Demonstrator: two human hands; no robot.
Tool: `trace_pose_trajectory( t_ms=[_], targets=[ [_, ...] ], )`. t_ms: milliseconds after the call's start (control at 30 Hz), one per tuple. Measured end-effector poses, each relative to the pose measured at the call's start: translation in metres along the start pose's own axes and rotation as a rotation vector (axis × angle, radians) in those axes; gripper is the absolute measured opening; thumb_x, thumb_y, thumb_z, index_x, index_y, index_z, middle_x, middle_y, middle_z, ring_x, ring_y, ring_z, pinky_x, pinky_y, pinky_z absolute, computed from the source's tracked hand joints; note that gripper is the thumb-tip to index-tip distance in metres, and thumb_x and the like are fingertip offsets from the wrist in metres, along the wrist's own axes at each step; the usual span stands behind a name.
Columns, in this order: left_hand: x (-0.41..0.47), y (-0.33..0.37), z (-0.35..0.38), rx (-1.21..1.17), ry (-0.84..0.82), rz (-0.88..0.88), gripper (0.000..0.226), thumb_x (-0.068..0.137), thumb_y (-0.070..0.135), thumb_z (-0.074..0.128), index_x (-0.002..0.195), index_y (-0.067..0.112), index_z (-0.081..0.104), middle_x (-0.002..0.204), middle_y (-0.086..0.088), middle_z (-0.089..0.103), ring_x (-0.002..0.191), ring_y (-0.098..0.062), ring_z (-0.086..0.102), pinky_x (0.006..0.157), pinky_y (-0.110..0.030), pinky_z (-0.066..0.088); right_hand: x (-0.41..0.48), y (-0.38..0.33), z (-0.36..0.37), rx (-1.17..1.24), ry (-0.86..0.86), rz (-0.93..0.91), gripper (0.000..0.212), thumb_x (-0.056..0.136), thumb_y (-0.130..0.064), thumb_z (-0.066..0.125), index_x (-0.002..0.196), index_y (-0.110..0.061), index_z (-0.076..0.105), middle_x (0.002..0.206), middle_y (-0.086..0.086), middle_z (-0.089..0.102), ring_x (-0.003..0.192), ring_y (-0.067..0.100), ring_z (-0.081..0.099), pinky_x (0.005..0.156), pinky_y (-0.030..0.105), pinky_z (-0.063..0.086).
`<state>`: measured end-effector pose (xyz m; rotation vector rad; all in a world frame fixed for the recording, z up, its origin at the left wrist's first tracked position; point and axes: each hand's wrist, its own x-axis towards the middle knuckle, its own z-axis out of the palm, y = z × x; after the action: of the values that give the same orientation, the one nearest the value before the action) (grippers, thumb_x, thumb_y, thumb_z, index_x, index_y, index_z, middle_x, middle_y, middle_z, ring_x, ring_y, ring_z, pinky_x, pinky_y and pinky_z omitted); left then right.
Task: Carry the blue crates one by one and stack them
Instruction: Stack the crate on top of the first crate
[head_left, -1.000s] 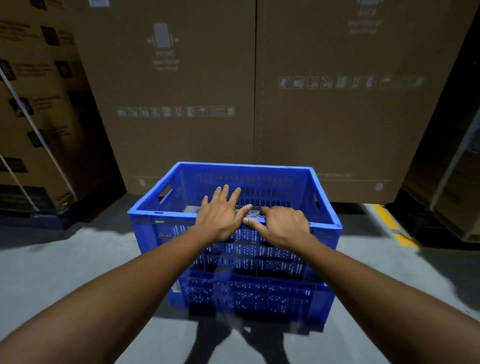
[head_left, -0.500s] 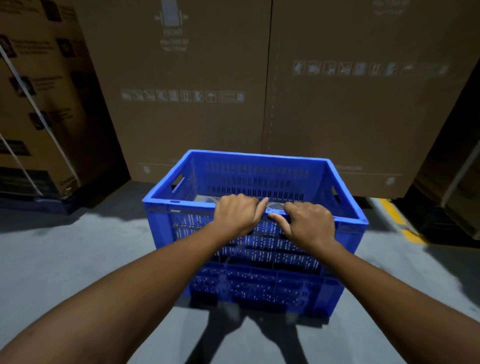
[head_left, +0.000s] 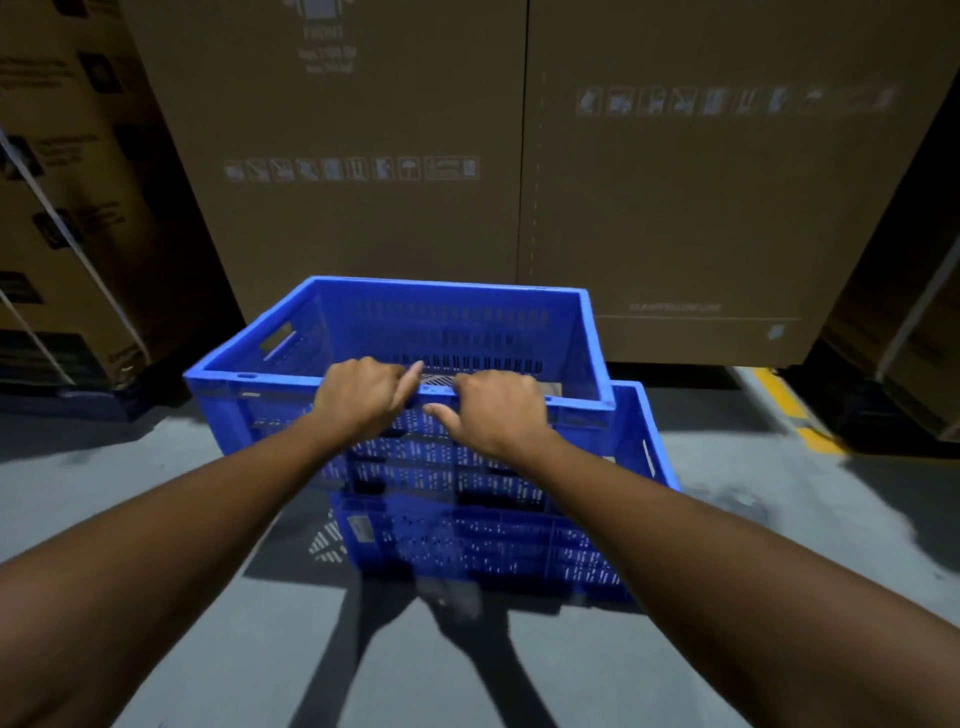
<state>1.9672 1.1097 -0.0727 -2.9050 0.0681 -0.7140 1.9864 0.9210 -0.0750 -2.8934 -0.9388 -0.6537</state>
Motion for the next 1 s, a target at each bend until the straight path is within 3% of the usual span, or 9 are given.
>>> trace_pose_trajectory(
  t_ms=[100, 200, 300, 467, 633, 833, 1000],
  targets=[
    [-0.004, -0.018, 0.003, -0.005, 0.002, -0.013, 0.063, 0.101, 0.051, 0.019, 0.067, 0.019, 0.061, 0.060, -0.007, 0.059, 0.060, -0.030, 0.059, 0.054, -0.032, 0.034, 0.009, -0.014, 0.002, 0.036, -0.018, 0.006, 0.054, 0.093, -0.068, 0.039, 0.098, -0.021, 0.064, 0.083, 0.003, 0.066, 0.080, 0.026, 0.064, 0.063, 0.035, 0.039],
    [-0.004, -0.018, 0.002, 0.002, -0.002, -0.036, 0.065, 0.101, 0.050, 0.017, 0.064, 0.018, 0.060, 0.054, -0.001, 0.052, 0.053, -0.026, 0.056, 0.053, -0.032, 0.039, 0.009, -0.014, 0.002, 0.051, -0.010, 0.017, 0.053, 0.093, -0.069, 0.040, 0.098, -0.022, 0.064, 0.075, 0.000, 0.059, 0.076, 0.025, 0.063, 0.064, 0.035, 0.041],
    [-0.003, -0.007, -0.001, 0.012, -0.010, -0.053, 0.060, 0.103, 0.044, 0.024, 0.063, 0.016, 0.060, 0.056, -0.003, 0.054, 0.054, -0.027, 0.056, 0.055, -0.035, 0.047, 0.005, -0.005, 0.003, 0.055, -0.025, 0.030, 0.054, 0.092, -0.070, 0.039, 0.100, -0.023, 0.064, 0.078, 0.001, 0.063, 0.077, 0.024, 0.063, 0.065, 0.037, 0.040],
    [0.002, 0.026, -0.008, 0.012, -0.010, -0.032, 0.054, 0.103, 0.043, 0.026, 0.061, 0.021, 0.052, 0.058, -0.005, 0.050, 0.057, -0.029, 0.055, 0.055, -0.034, 0.041, -0.009, 0.022, 0.000, 0.056, -0.066, 0.051, 0.057, 0.091, -0.073, 0.037, 0.103, -0.025, 0.064, 0.076, -0.002, 0.058, 0.081, 0.024, 0.063, 0.068, 0.037, 0.038],
    [0.009, 0.064, -0.010, 0.026, -0.040, -0.033, 0.062, 0.102, 0.045, 0.022, 0.067, 0.015, 0.063, 0.060, -0.005, 0.055, 0.059, -0.029, 0.058, 0.057, -0.033, 0.046, -0.029, 0.056, -0.006, 0.031, -0.066, 0.073, 0.060, 0.090, -0.076, 0.035, 0.108, -0.026, 0.064, 0.085, 0.001, 0.067, 0.084, 0.024, 0.064, 0.068, 0.038, 0.036],
    [0.019, 0.115, -0.012, 0.038, -0.041, -0.007, 0.062, 0.103, 0.042, 0.023, 0.069, 0.014, 0.066, 0.059, -0.005, 0.053, 0.055, -0.026, 0.051, 0.052, -0.031, 0.034, -0.053, 0.098, -0.010, 0.021, -0.047, 0.118, 0.058, 0.087, -0.079, 0.034, 0.085, -0.025, 0.053, 0.073, -0.003, 0.059, 0.072, 0.021, 0.057, 0.066, 0.036, 0.039],
    [0.020, 0.133, -0.008, -0.012, -0.066, -0.027, 0.063, 0.102, 0.043, 0.021, 0.067, 0.015, 0.064, 0.058, -0.004, 0.055, 0.056, -0.026, 0.057, 0.056, -0.033, 0.048, -0.062, 0.115, -0.010, 0.019, -0.048, 0.113, 0.057, 0.086, -0.080, 0.034, 0.083, -0.026, 0.051, 0.072, -0.003, 0.061, 0.072, 0.020, 0.059, 0.066, 0.036, 0.039]
  ],
)
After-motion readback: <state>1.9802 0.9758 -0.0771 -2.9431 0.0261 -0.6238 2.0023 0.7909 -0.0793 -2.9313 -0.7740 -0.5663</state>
